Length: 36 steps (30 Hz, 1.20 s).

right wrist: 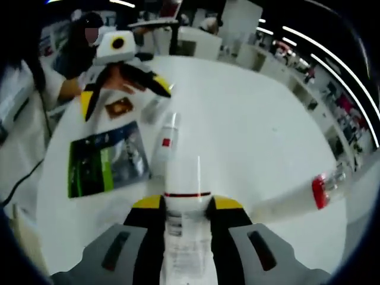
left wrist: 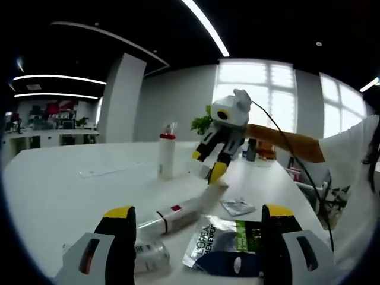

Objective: Arrange the skincare products in the storage area until every visible bottle or jar stands upright without overlapping.

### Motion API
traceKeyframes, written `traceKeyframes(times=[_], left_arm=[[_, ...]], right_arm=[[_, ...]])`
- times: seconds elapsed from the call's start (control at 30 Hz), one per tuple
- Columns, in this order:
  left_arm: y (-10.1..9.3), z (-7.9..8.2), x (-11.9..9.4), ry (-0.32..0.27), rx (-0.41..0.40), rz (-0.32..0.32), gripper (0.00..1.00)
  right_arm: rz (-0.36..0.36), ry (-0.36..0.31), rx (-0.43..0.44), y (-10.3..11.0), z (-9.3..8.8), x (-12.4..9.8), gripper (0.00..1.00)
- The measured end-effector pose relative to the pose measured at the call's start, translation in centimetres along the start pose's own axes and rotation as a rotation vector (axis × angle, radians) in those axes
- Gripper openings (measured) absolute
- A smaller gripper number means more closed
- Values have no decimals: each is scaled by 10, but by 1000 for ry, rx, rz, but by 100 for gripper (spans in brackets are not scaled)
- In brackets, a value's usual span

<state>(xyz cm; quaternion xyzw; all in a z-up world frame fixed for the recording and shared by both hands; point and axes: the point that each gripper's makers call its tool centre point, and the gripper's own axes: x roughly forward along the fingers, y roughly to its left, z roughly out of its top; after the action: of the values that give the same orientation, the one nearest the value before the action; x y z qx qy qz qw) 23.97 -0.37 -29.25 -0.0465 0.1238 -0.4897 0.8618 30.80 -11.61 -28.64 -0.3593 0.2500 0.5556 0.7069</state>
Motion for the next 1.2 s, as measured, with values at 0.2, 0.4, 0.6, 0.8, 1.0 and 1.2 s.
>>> traceKeyframes(times=[0.2, 0.4, 0.6, 0.8, 1.0, 1.2], left_arm=[[-2, -1, 2, -1, -6, -6, 90], [-1, 0, 2, -3, 11, 4, 90], [4, 3, 5, -23, 79, 67, 90], [2, 4, 7, -31, 115, 80, 89], [1, 8, 9, -70, 65, 79, 89], [8, 11, 8, -83, 113, 141, 86]], right_arm=[[-103, -139, 33, -11, 33, -17, 26], [-200, -362, 43, -15, 76, -40, 26], [-329, -578, 114, -25, 106, -60, 26], [-361, -747, 190, -13, 128, -62, 26], [-402, -857, 263, -4, 140, -58, 26], [-446, -931, 309, 10, 157, -50, 26]])
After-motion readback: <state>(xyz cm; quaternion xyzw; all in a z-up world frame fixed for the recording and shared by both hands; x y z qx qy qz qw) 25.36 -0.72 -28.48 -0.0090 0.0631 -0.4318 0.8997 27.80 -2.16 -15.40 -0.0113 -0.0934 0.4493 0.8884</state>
